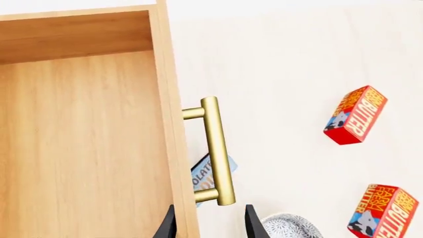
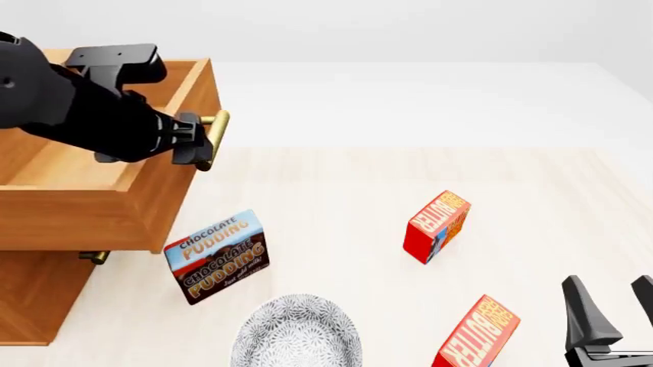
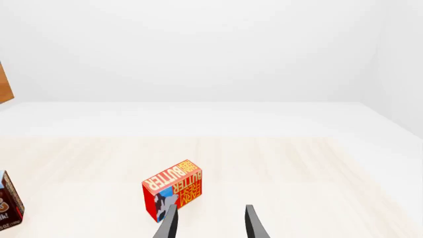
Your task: Put the butter at the front in the top drawer of the cabinet and close it.
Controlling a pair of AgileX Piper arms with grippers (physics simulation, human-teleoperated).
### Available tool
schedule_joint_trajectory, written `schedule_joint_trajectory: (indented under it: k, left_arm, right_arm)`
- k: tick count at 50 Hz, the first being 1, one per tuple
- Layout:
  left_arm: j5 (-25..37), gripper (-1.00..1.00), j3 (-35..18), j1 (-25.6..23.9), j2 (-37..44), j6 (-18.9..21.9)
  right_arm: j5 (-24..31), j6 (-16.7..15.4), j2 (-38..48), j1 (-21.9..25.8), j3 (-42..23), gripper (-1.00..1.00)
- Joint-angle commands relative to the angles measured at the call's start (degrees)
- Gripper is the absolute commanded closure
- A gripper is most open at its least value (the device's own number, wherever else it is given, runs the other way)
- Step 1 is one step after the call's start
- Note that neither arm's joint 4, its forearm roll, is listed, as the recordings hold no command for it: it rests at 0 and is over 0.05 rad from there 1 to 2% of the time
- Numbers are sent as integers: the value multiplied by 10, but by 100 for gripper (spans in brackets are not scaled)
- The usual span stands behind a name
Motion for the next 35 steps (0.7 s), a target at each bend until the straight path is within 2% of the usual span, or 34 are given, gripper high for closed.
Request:
schedule_joint_trajectory:
  k: [1,19,35]
  left_arm:
    - [-24,-100,-14,-64,30,16]
    - [16,-100,-25,-6,-7,37]
    - [47,-100,-53,2,-21,53]
  right_arm:
    - [-1,0,1,0,0,-100]
    - [1,0,-1,0,0,-100]
    - [2,0,-2,0,0,-100]
